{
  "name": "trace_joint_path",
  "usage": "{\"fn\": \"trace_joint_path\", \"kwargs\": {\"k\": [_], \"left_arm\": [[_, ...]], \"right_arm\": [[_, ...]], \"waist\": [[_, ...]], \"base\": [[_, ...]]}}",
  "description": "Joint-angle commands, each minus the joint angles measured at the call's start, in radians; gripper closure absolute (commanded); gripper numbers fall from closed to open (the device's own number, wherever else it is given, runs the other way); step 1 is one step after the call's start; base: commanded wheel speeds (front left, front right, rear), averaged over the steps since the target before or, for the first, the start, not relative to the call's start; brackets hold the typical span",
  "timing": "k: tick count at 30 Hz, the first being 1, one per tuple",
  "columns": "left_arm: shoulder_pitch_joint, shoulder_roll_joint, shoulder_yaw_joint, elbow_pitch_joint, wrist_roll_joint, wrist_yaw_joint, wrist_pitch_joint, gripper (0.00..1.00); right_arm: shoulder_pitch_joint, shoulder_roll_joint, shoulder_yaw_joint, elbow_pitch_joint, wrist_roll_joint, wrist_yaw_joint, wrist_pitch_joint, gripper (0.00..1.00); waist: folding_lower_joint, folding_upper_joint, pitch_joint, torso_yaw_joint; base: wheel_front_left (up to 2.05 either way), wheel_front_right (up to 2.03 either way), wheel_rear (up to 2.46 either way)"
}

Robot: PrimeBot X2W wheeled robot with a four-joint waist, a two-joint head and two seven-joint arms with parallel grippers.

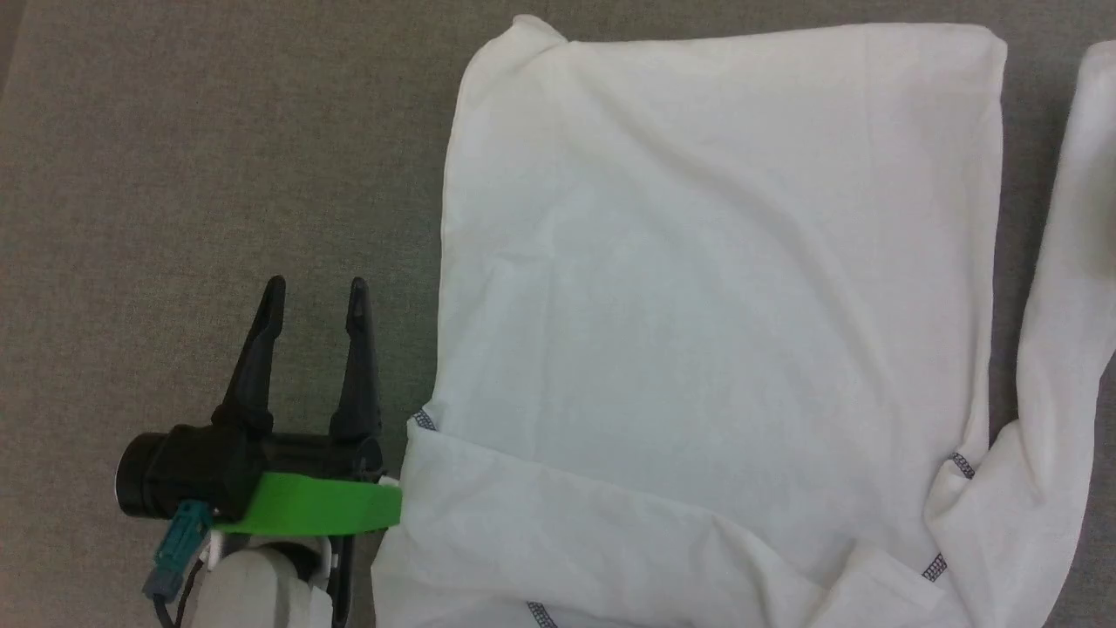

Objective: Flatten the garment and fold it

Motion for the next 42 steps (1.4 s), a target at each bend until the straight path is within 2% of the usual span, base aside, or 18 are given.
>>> {"fn": "trace_joint_path", "kwargs": {"k": [1,12,19,29,36,42], "left_arm": [[0.013,0.0,0.011,0.003,0.006,-0.006,-0.004,0.0],[0.128,0.01,0.073,0.002,0.002,-0.009,-0.004,0.0],[0.211,0.018,0.099,0.0,-0.008,-0.009,-0.004,0.0],[0.295,0.023,0.109,-0.009,-0.023,-0.007,-0.002,0.0],[0.326,0.028,0.109,-0.018,-0.032,-0.005,0.009,0.0],[0.336,0.032,0.105,-0.027,-0.037,-0.003,0.016,0.0]], "right_arm": [[0.014,-0.008,-0.018,0.014,-0.013,-0.002,-0.021,1.0],[0.159,-0.023,-0.22,0.053,-0.039,-0.002,-0.118,1.0],[0.296,-0.021,-0.344,0.041,-0.068,-0.002,-0.109,1.0],[0.49,-0.04,-0.53,-0.01,-0.117,-0.002,-0.08,1.0],[0.559,-0.007,-0.576,-0.039,-0.14,-0.002,-0.067,1.0],[0.58,0.003,-0.542,-0.078,-0.128,-0.002,-0.073,1.0]], "waist": [[-0.0001,0.0,-0.056,-0.026],[-0.0001,0.0,-0.239,-0.086],[-0.0001,0.0,-0.347,-0.124],[-0.0001,0.0,-0.429,-0.15],[-0.0001,0.0,-0.465,-0.157],[-0.0001,0.0,-0.479,-0.152]], "base": [[0.0,0.0,0.0],[0.0,0.0,0.0],[0.0,0.0,0.0],[0.0,0.0,0.0],[0.0,0.0,0.0],[0.0,0.0,0.0]]}}
